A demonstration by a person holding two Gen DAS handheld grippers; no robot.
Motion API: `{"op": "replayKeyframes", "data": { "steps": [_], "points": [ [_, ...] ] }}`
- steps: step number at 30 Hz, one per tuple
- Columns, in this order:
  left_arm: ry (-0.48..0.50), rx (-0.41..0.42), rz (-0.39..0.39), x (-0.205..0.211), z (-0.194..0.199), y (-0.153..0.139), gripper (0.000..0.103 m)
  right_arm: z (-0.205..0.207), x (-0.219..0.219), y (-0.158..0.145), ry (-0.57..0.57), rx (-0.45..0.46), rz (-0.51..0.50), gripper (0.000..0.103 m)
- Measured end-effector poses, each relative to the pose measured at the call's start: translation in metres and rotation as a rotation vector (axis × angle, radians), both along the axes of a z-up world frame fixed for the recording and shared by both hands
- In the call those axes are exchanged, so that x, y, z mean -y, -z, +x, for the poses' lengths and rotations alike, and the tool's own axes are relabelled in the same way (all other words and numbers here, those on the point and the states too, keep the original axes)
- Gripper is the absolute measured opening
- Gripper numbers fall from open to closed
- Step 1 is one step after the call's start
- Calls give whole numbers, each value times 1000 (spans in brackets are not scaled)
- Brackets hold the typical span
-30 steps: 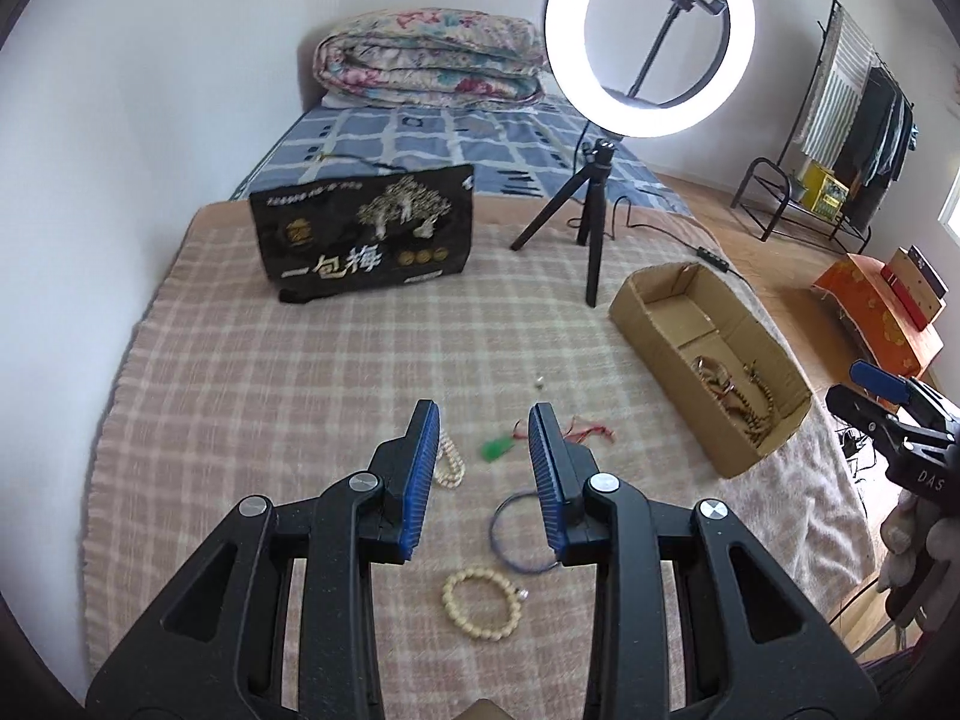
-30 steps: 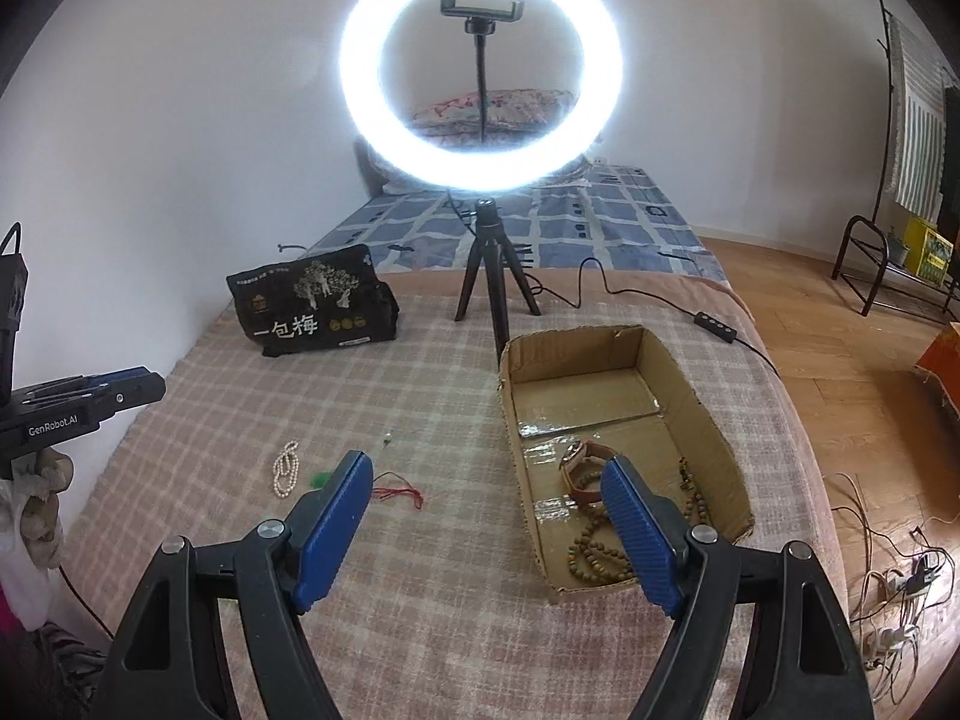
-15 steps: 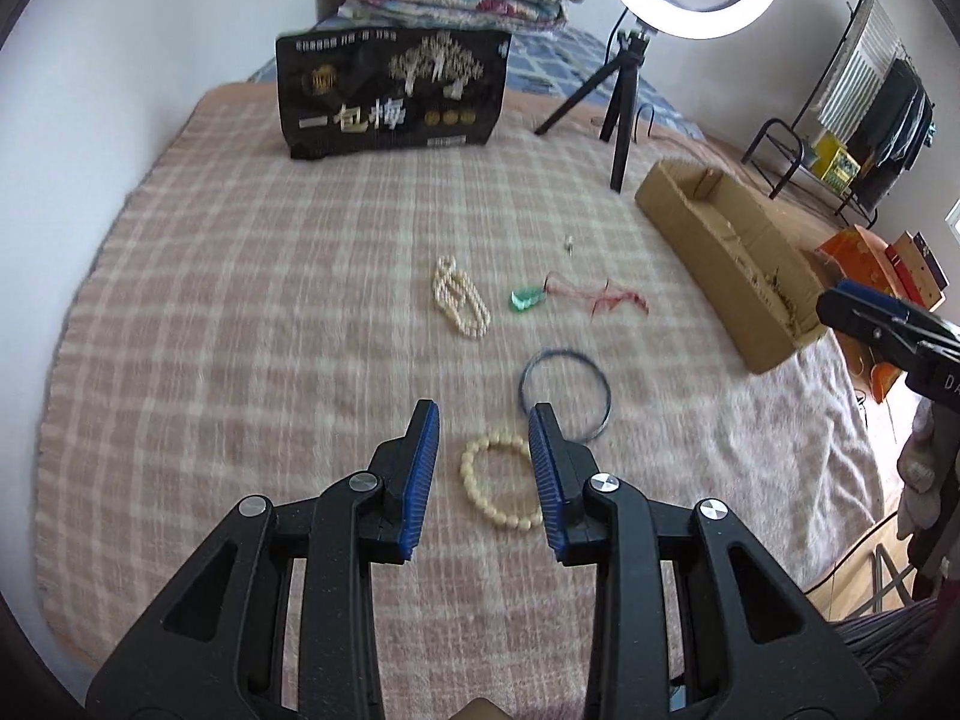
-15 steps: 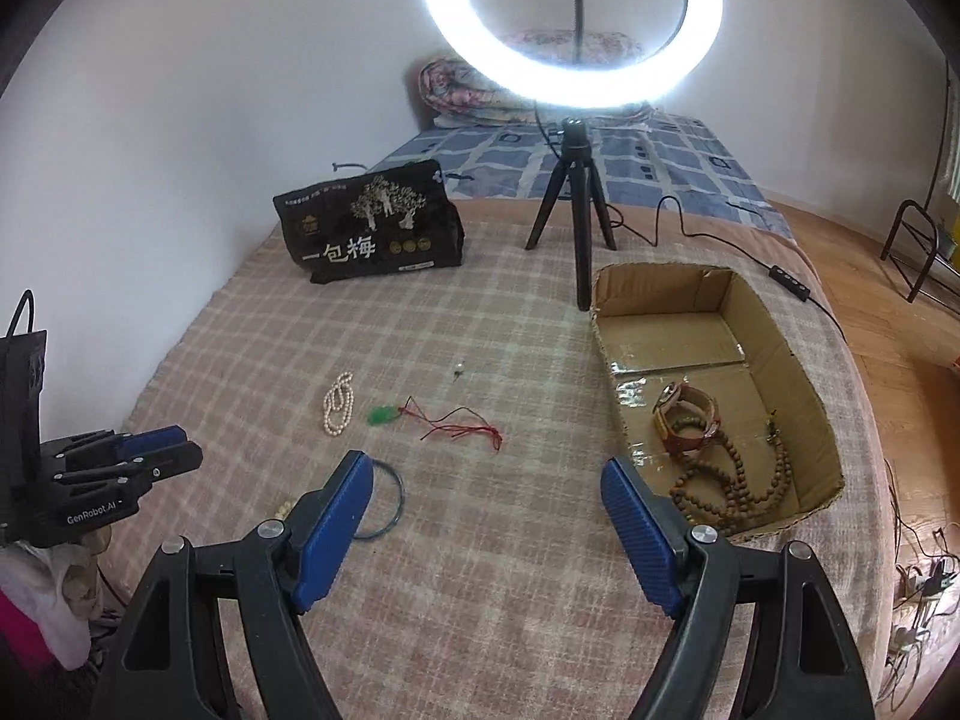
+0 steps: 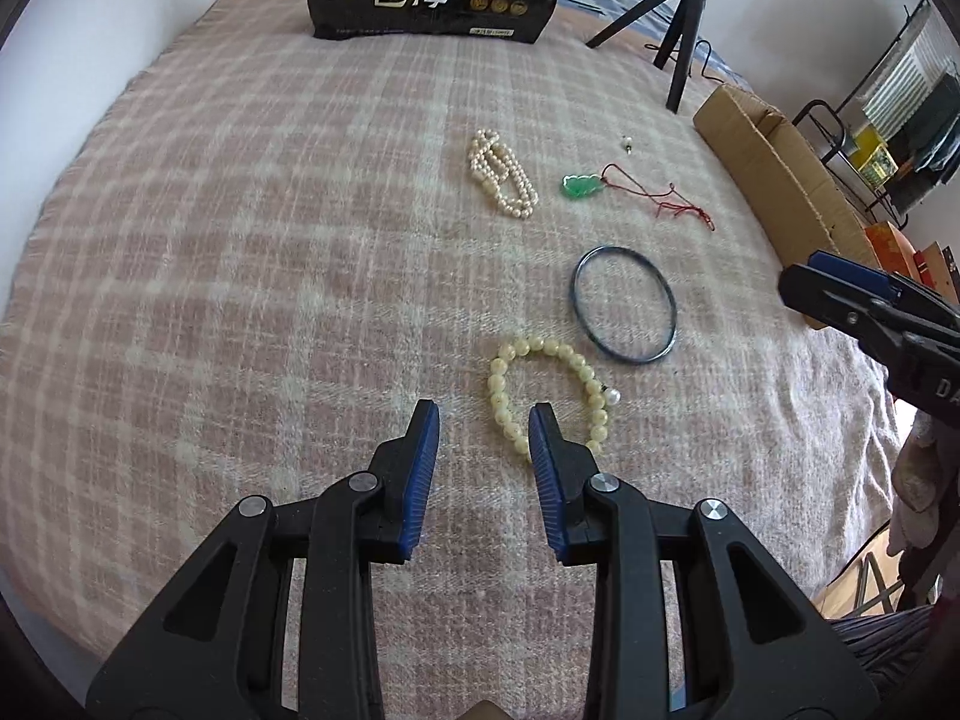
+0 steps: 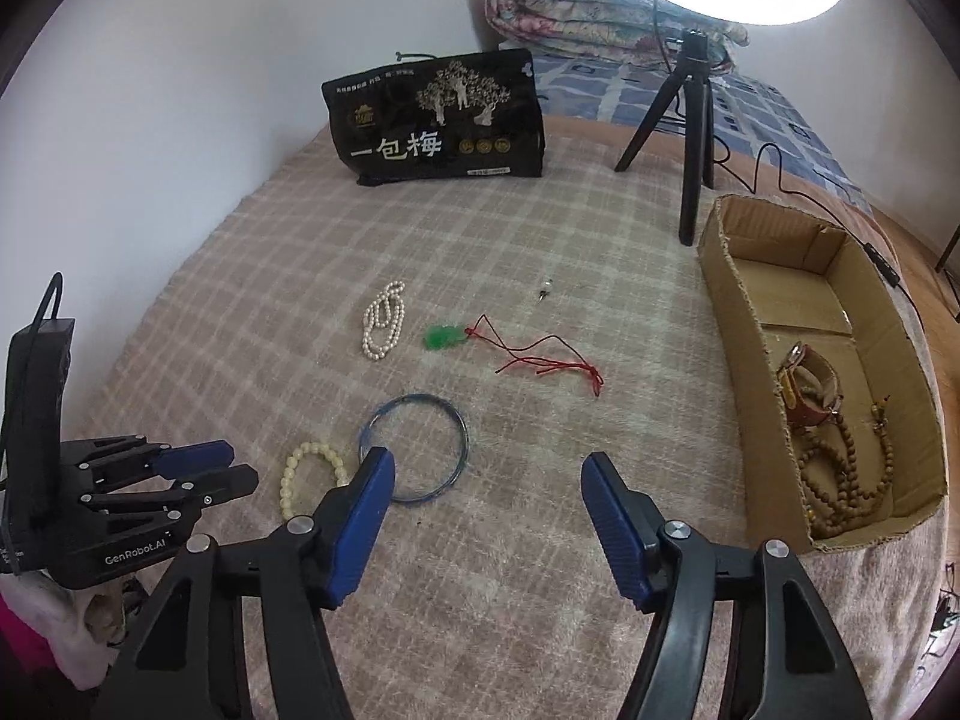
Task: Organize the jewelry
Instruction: 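Move both tools back over the blue bangle and cream bead bracelet, then grasp the cream bead bracelet with the left gripper while the right gripper grasps the blue bangle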
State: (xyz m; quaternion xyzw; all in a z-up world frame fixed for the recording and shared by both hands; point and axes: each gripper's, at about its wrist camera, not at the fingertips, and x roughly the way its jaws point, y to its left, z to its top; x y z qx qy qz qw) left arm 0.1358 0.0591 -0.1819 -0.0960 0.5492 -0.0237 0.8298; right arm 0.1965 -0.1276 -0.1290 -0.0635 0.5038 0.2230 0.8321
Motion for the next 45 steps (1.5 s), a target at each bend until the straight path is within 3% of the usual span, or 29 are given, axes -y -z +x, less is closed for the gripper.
{"op": "replayKeyframes", "data": {
  "steps": [8,14,19,26,35,39,45],
  "points": [
    [14,2,0,3,-3,7,30,10,-18,23,-56,-7,-52,63],
    [22,2,-16,9,-1,8,30,18,-17,34,-55,-29,-36,63],
    [33,4,21,15,4,12,31,12,-24,42,-112,-6,-72,82],
    [17,-22,30,19,13,25,31,8,-31,48,-168,-14,-56,88],
    [12,-12,71,21,20,36,30,9,-44,64,-214,-52,-71,89],
    [0,2,116,23,23,39,14,12,-49,69,-221,-62,-70,89],
    [-9,6,117,17,25,41,8,15,-56,74,-237,-61,-80,91]
  ]
}}
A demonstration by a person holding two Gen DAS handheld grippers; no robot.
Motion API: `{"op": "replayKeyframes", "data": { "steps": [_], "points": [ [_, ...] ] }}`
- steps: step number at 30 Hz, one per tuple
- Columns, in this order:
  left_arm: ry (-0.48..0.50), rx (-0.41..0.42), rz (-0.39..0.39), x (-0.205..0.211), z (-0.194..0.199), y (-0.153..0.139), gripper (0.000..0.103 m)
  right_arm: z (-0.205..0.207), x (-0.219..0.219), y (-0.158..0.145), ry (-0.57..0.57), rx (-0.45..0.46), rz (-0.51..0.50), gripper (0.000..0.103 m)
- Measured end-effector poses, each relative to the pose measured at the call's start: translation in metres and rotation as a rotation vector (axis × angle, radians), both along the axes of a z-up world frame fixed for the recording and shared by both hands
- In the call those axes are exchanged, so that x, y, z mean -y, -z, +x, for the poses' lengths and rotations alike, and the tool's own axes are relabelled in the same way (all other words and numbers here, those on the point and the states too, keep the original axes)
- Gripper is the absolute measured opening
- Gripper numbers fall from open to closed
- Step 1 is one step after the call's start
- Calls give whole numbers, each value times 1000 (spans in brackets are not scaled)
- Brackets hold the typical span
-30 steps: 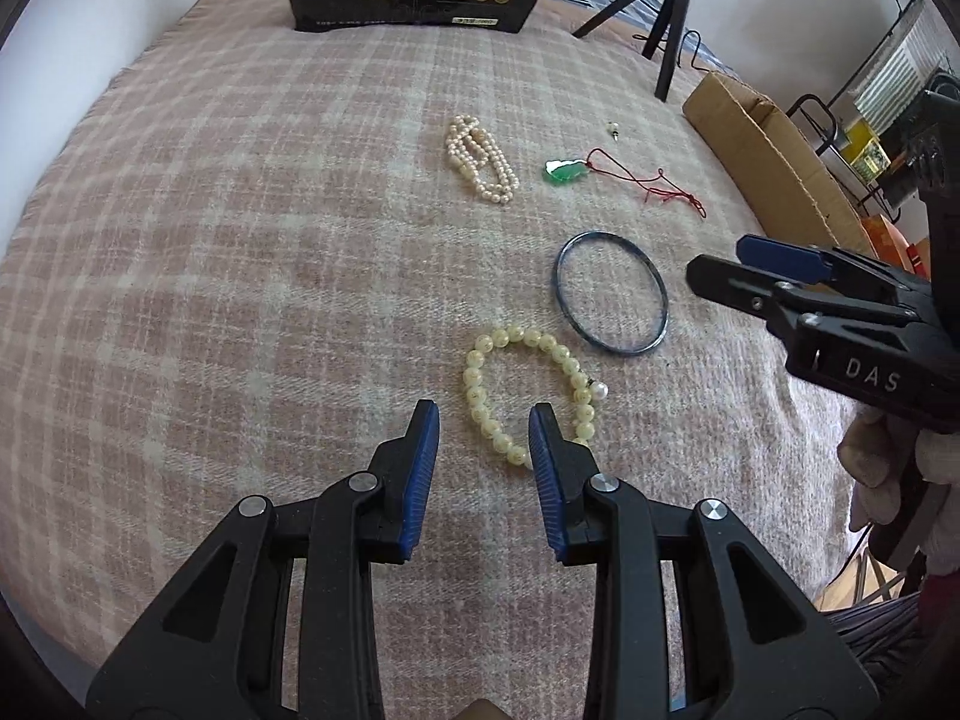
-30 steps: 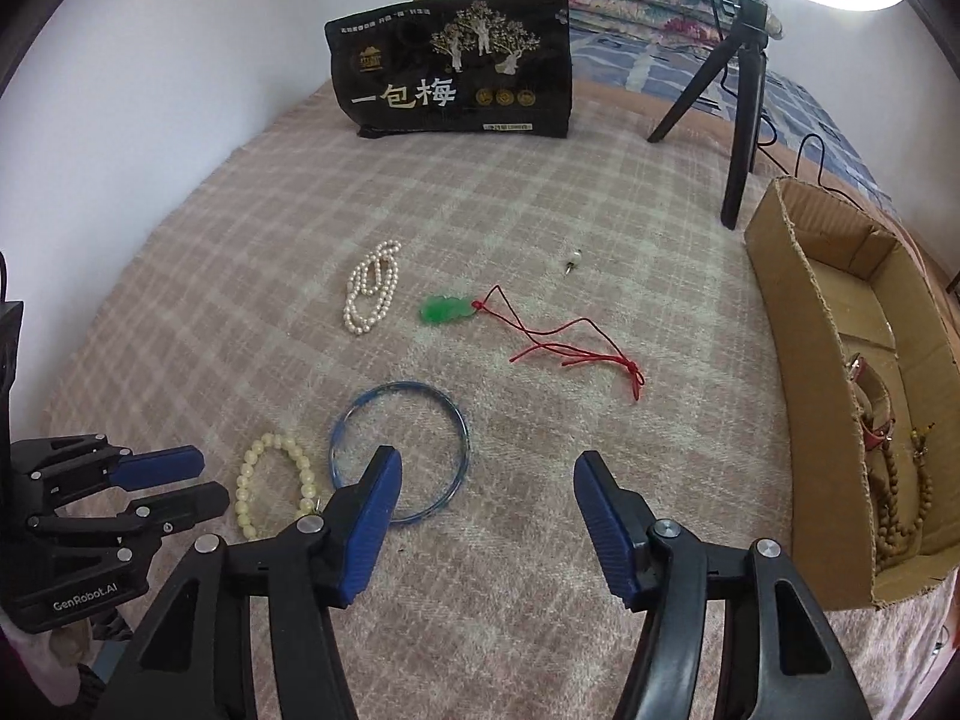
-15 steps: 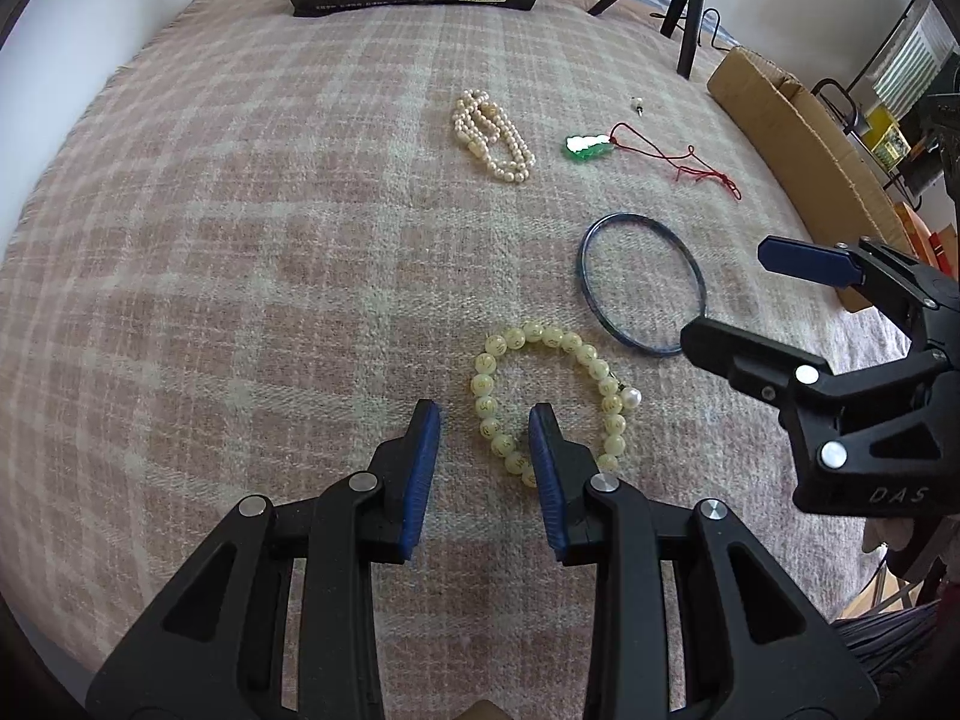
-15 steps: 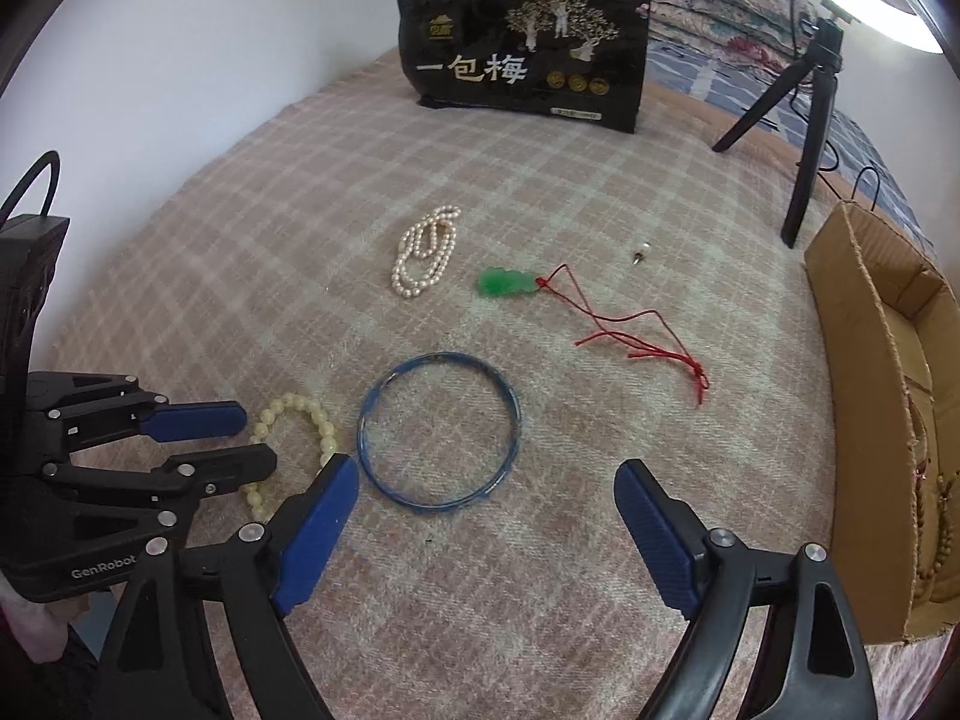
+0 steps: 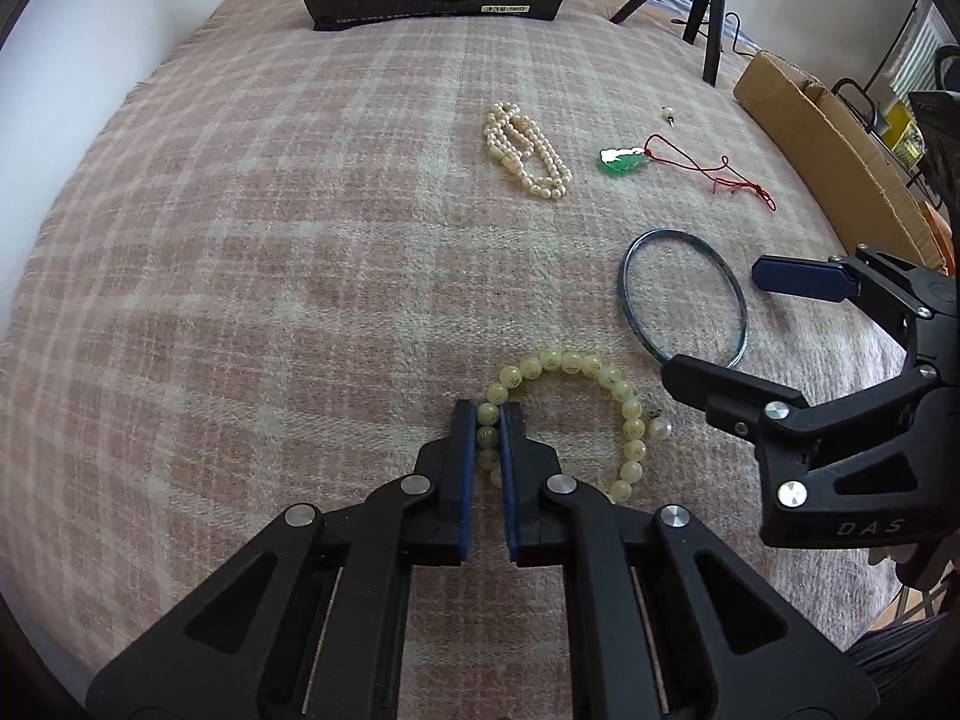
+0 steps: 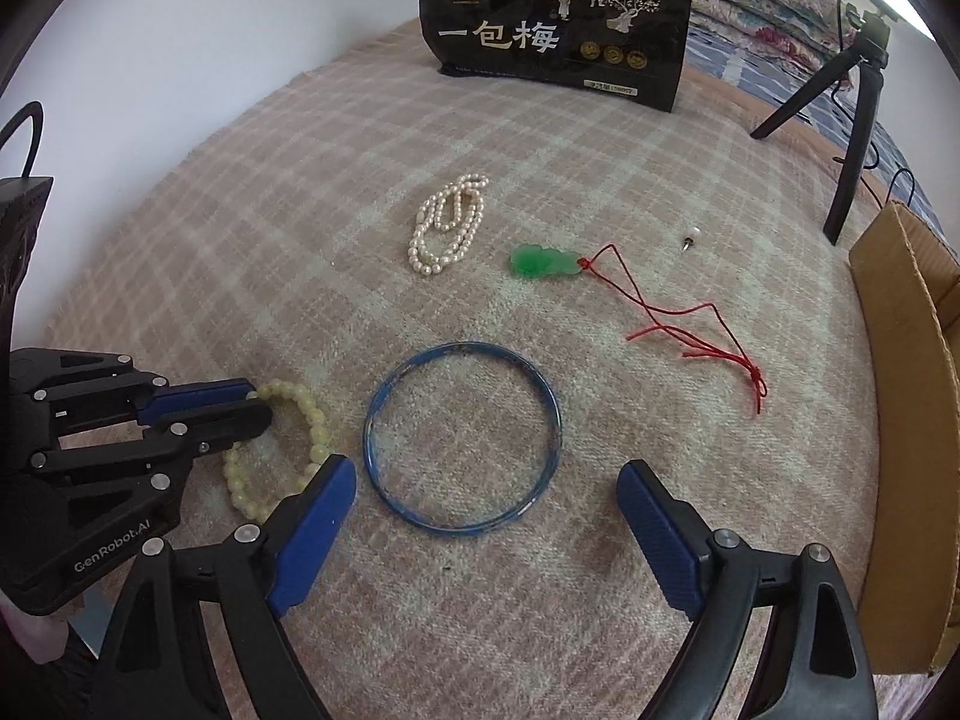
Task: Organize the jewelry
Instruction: 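Grasp the cream bead bracelet with the left gripper while the right gripper grasps the blue bangle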
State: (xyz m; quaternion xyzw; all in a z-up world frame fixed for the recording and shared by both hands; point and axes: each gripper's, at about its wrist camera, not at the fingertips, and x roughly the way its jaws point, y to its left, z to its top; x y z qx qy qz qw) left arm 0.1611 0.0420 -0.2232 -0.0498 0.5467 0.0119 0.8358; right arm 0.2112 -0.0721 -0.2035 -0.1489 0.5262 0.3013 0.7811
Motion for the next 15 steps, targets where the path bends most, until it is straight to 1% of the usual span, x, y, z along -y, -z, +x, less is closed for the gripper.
{"op": "replayKeyframes", "data": {
  "steps": [7,9,10,11,13,15],
  "points": [
    [8,8,6,-1,-5,-2,7,4,-9,6,-1,20,-30,92],
    [6,8,6,0,-6,-2,7,5,-11,7,-2,26,-46,91],
    [4,8,4,0,-5,-2,7,4,-12,6,-5,31,-53,88],
    [3,8,3,0,-5,-2,7,5,-13,6,-7,32,-55,82],
    [2,9,3,1,-6,-3,7,6,-13,3,0,24,-40,74],
    [-3,9,7,1,-7,-5,7,8,-10,2,10,14,-26,74]
  ]
}}
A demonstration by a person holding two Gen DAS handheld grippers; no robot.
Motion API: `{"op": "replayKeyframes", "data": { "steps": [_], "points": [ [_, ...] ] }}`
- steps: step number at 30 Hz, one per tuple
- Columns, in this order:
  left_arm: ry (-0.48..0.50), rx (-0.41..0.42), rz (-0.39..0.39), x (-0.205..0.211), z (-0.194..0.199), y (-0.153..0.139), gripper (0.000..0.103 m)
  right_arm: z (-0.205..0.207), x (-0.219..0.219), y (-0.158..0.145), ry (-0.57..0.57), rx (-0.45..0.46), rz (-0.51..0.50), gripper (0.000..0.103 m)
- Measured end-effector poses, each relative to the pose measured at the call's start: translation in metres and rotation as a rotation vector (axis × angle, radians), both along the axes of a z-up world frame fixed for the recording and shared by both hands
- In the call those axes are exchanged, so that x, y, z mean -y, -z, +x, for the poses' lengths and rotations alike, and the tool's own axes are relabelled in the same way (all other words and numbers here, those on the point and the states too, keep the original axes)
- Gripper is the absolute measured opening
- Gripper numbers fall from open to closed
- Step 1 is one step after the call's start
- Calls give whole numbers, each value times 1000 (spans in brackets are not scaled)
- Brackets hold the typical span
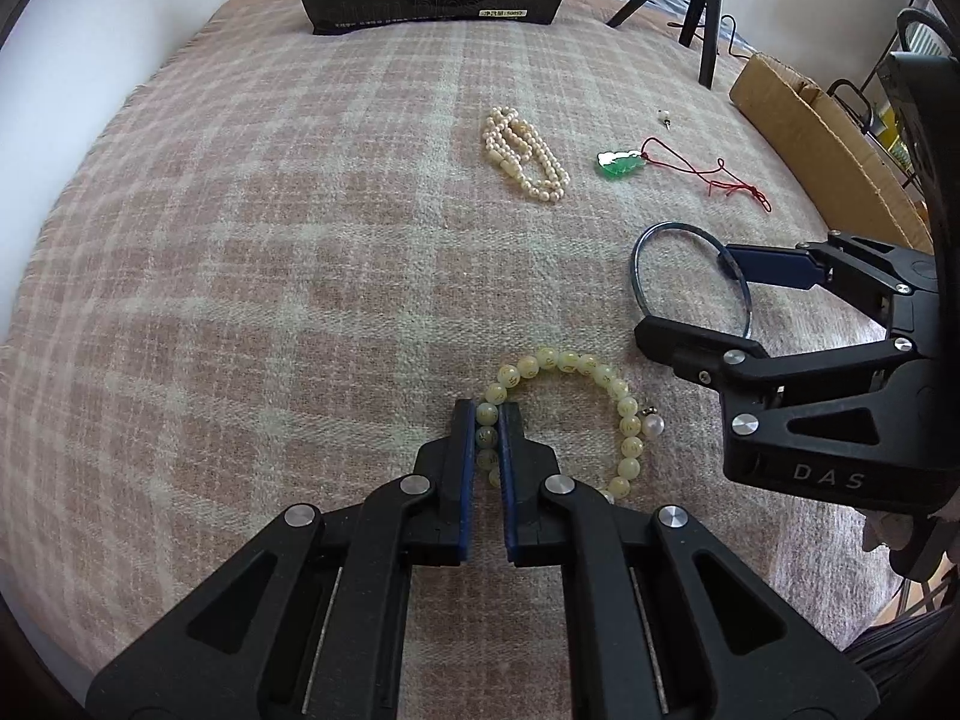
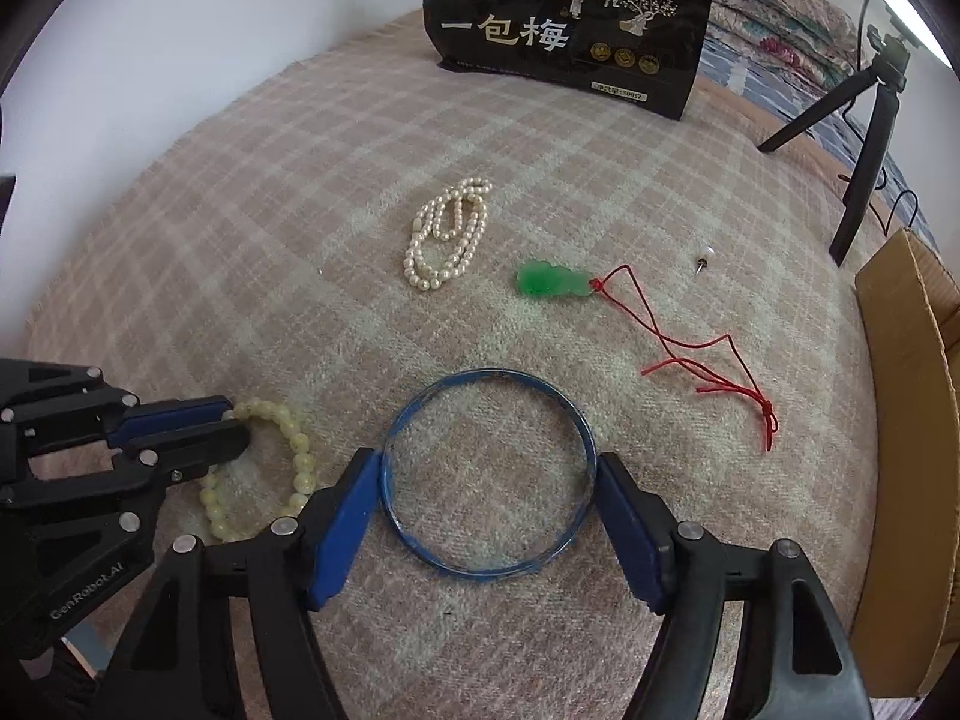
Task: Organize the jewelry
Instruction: 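Grasp the cream bead bracelet with the left gripper while the right gripper grasps the blue bangle, then carry bracelet and bangle into the cardboard box and open both grippers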
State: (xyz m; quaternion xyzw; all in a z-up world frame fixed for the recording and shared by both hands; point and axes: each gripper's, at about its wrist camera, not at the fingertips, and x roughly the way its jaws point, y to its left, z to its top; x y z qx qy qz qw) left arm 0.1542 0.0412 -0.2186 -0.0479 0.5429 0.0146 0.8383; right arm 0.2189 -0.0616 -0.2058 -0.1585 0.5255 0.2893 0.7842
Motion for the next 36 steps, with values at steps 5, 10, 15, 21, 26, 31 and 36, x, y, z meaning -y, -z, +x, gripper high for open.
{"op": "replayKeyframes", "data": {
  "steps": [5,10,15,21,26,31,36],
  "points": [
    [-10,2,2,-1,-5,-4,6,-2,2,-6,2,25,-5,74],
    [-25,21,-7,-5,-10,-13,6,0,12,-19,28,40,27,74],
    [-32,60,-16,-6,-14,-28,6,0,24,-30,53,55,41,74],
    [-35,93,-32,-5,-14,-45,6,-1,44,-41,90,62,59,74],
    [-33,126,-44,-2,-12,-57,6,-3,64,-51,122,70,75,74],
    [-28,142,-67,3,-8,-67,6,-5,85,-59,152,76,90,73],
    [0,166,-85,17,-2,-81,6,-8,107,-66,185,85,99,74]
  ]
}}
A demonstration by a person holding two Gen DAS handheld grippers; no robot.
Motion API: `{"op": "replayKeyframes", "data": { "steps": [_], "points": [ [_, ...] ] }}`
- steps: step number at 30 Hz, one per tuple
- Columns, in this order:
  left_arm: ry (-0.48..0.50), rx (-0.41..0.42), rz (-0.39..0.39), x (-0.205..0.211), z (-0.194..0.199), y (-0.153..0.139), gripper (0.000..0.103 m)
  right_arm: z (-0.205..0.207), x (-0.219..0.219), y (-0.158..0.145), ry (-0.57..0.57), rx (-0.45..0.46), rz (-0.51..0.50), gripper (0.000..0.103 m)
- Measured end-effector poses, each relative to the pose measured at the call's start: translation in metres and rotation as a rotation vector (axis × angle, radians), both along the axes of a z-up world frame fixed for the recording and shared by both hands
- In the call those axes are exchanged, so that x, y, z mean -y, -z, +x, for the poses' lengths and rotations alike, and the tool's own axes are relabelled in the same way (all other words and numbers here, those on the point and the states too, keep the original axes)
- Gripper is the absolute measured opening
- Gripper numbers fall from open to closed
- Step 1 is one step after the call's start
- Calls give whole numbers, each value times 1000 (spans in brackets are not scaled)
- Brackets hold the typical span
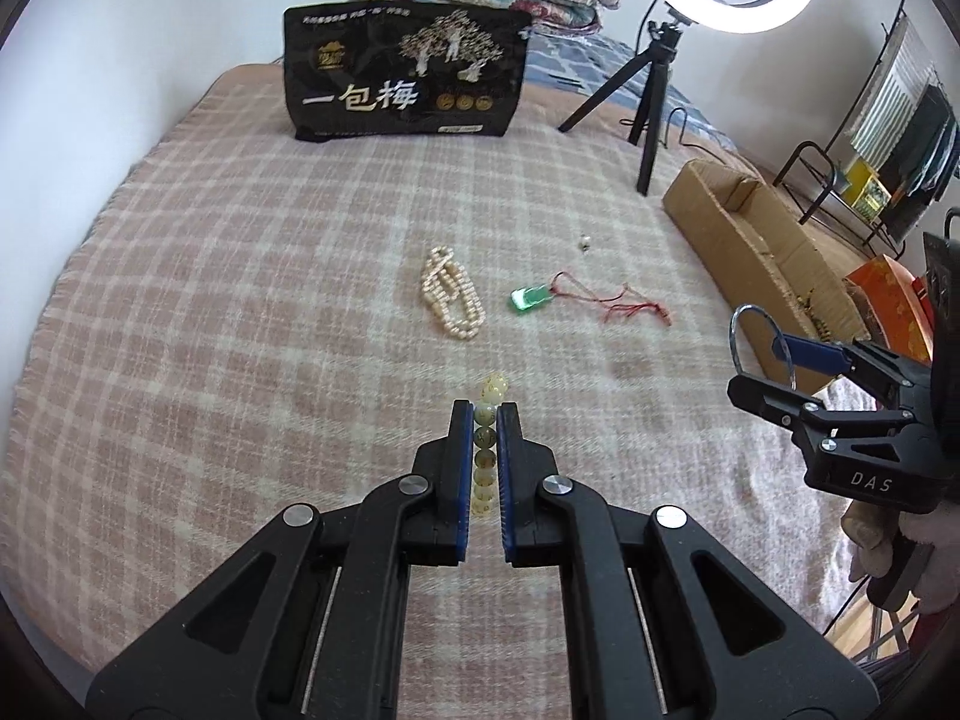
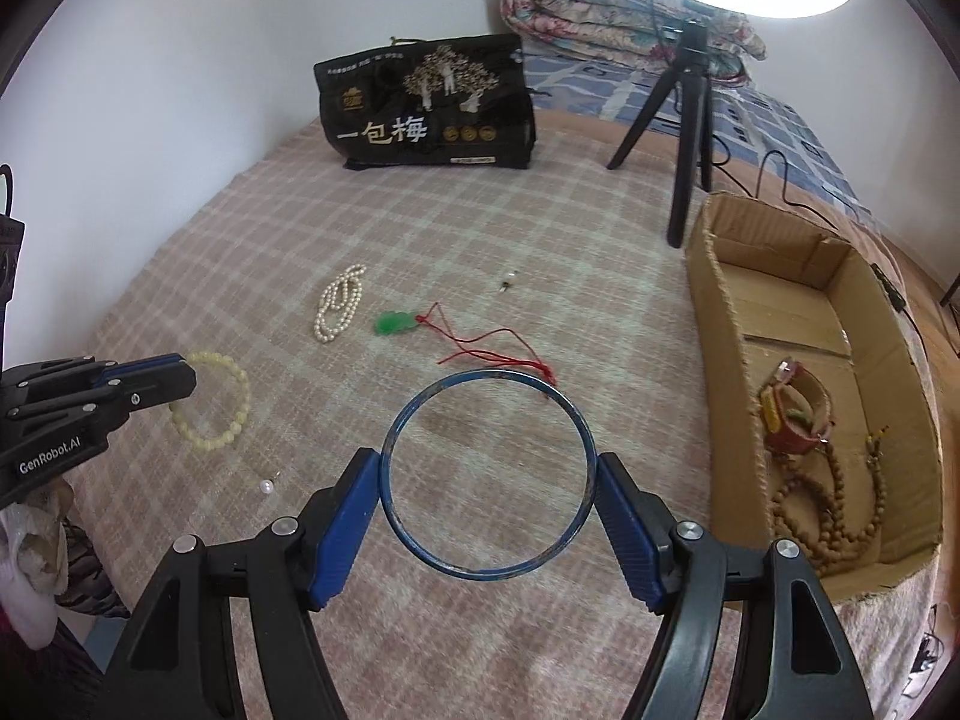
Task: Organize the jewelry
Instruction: 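Carry bracelet and bangle into the cardboard box and open both grippers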
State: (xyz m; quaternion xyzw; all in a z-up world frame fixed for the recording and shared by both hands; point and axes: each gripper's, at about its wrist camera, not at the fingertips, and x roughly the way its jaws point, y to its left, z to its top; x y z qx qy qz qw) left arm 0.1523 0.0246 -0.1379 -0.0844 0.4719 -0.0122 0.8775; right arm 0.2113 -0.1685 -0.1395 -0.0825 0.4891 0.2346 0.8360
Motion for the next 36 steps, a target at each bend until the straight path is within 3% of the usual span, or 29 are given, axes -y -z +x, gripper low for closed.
{"op": "replayKeyframes", "data": {
  "steps": [20,36],
  "points": [
    [152,65,-23,86,45,-34,6,10,105,-28,228,32,32,74],
    [255,107,-17,147,111,-54,6,30,142,-45,344,80,-4,74]
  ]
}}
